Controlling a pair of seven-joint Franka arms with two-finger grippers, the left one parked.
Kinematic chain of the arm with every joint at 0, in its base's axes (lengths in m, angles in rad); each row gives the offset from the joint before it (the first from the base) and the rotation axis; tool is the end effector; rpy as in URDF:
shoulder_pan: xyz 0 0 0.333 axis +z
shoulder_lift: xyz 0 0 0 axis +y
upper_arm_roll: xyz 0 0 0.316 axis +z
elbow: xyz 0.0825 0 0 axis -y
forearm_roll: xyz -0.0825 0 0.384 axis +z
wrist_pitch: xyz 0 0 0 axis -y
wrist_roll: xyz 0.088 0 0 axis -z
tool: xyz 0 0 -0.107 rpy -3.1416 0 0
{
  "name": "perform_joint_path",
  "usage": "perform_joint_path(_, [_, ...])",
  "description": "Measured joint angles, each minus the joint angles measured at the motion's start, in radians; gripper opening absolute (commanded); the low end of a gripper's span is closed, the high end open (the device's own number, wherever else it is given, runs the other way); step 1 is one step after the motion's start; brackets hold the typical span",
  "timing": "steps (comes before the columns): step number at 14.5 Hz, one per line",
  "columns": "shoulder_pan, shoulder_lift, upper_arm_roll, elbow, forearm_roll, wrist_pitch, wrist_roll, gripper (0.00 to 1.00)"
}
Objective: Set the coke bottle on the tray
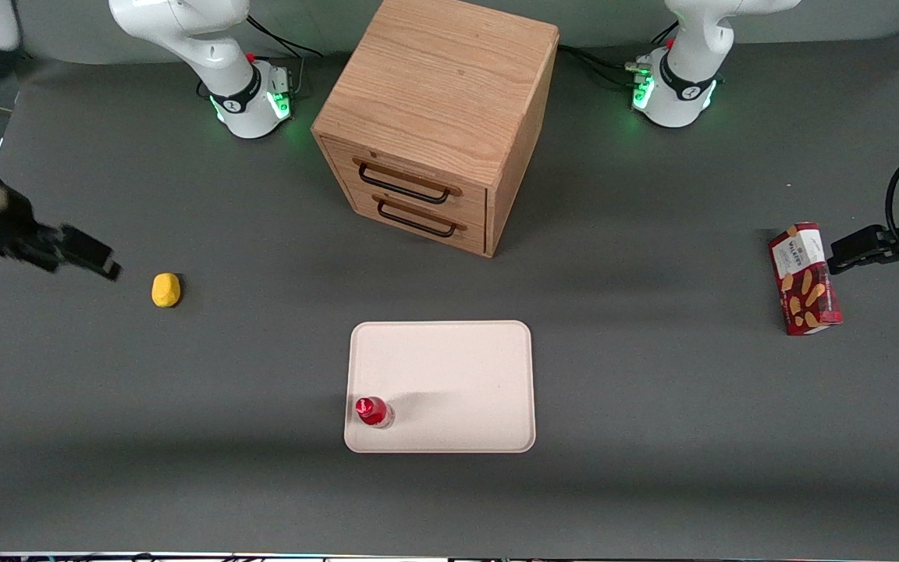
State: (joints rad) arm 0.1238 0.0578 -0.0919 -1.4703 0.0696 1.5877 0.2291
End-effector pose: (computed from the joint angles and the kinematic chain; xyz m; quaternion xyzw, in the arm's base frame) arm 0.5743 0.0274 0.6413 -0.9942 0.0977 -0.0255 0.0358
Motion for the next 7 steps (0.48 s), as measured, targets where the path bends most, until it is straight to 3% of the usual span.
perform_joint_path(3, [0.0,-0.067,-0.05,-0.05,-0.036,-0.037,-0.039,1.0])
perform_joint_path(7, [0.01,-0.055,-0.045,-0.061,-0.07,-0.04,-0.041,1.0])
